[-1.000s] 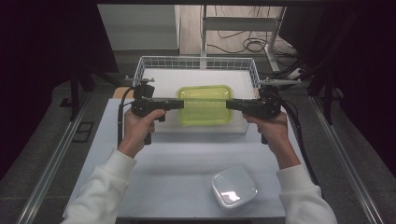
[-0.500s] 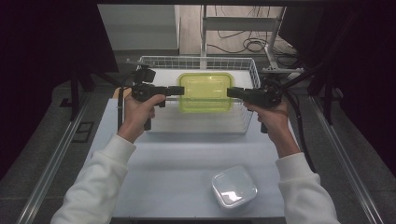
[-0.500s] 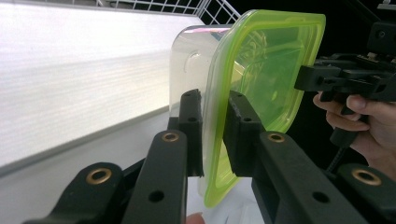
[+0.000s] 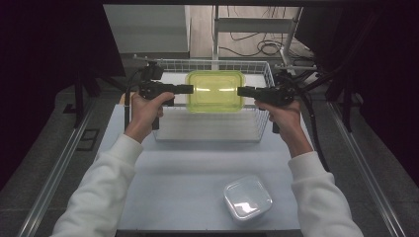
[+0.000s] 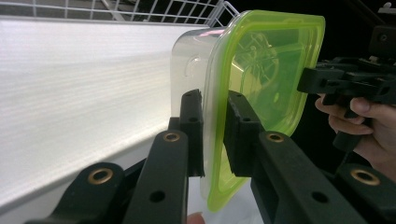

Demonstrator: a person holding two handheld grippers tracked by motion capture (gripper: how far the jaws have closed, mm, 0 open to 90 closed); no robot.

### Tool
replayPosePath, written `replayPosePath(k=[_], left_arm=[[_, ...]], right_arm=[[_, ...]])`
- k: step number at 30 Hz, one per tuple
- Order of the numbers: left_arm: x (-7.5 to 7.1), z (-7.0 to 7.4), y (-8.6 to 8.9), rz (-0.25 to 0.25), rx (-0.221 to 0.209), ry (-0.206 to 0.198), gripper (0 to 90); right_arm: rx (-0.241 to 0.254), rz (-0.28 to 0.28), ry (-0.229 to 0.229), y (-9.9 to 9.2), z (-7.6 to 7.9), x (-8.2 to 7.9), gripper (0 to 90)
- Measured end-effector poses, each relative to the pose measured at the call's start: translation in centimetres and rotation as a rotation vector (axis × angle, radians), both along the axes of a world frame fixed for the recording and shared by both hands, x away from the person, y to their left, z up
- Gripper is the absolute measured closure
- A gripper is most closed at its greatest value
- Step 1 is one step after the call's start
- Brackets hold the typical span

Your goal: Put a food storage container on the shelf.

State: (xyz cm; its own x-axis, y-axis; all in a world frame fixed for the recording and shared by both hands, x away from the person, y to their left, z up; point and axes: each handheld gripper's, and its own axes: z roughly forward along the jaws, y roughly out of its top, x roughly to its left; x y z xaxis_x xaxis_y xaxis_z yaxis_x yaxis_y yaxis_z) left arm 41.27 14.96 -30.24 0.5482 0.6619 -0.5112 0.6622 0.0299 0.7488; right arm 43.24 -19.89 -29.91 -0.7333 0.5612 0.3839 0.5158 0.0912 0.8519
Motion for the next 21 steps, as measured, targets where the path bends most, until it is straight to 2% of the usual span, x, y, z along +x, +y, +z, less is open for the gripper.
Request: replayPosePath(k=[13, 15, 21], left_arm=[[3.4, 0.4, 0.6, 0.0, -0.008, 0.036, 79.3], [4.0, 0.3, 0.6, 0.004, -0.017, 0.045, 79.4], [5.7, -1.0, 0.6, 0.004, -0.004, 0.099, 79.4]], right_arm=[[0.003, -0.016, 0.051, 0.6, 0.4, 3.5, 76.3], [0.004, -0.017, 0.061, 0.7, 0.4, 3.7, 76.3], [-0.012, -0.028, 0.126, 0.9, -0.6, 5.5, 76.4]])
